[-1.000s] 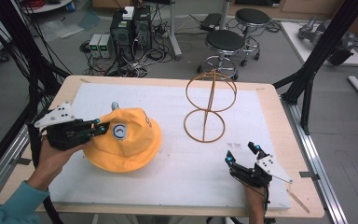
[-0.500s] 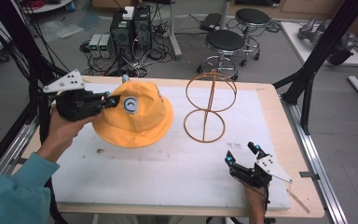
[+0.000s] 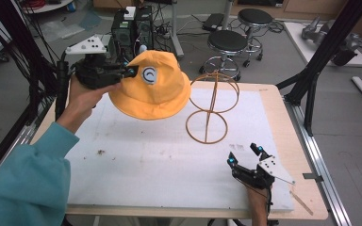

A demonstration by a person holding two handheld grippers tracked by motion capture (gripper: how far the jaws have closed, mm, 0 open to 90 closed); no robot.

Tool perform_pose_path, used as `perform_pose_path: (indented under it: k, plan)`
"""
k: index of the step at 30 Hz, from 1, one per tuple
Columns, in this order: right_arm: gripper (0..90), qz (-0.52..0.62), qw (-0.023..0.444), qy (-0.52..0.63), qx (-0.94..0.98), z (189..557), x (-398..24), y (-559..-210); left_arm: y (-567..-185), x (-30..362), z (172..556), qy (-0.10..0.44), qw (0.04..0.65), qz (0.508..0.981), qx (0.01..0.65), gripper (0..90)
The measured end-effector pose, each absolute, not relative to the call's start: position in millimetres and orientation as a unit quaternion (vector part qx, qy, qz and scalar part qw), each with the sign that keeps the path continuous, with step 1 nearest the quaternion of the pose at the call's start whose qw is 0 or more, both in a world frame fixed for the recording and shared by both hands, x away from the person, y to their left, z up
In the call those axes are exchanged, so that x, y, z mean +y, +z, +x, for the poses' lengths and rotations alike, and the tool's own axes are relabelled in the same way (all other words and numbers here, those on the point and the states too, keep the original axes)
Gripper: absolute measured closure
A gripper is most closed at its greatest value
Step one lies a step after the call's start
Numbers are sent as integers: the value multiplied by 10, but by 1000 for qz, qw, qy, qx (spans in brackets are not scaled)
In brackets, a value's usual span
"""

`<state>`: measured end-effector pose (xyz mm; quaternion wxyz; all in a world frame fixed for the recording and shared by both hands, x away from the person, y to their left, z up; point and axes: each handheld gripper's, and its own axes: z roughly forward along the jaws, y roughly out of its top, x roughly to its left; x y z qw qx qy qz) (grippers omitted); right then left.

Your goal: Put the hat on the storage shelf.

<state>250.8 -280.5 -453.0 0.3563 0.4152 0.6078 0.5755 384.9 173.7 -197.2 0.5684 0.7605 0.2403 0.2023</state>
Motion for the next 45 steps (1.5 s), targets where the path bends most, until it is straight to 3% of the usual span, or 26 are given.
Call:
perform_pose_path:
  k: [16, 45]
  plan:
    - [111, 414, 357, 575, 609, 2512, -2801, -4529, -1808, 1111, 4133, 187, 586, 756, 225, 875]
    - [111, 413, 357, 578, 607, 2501, -2804, -4532, -2136, 187, 4390, 142, 579, 773, 216, 875]
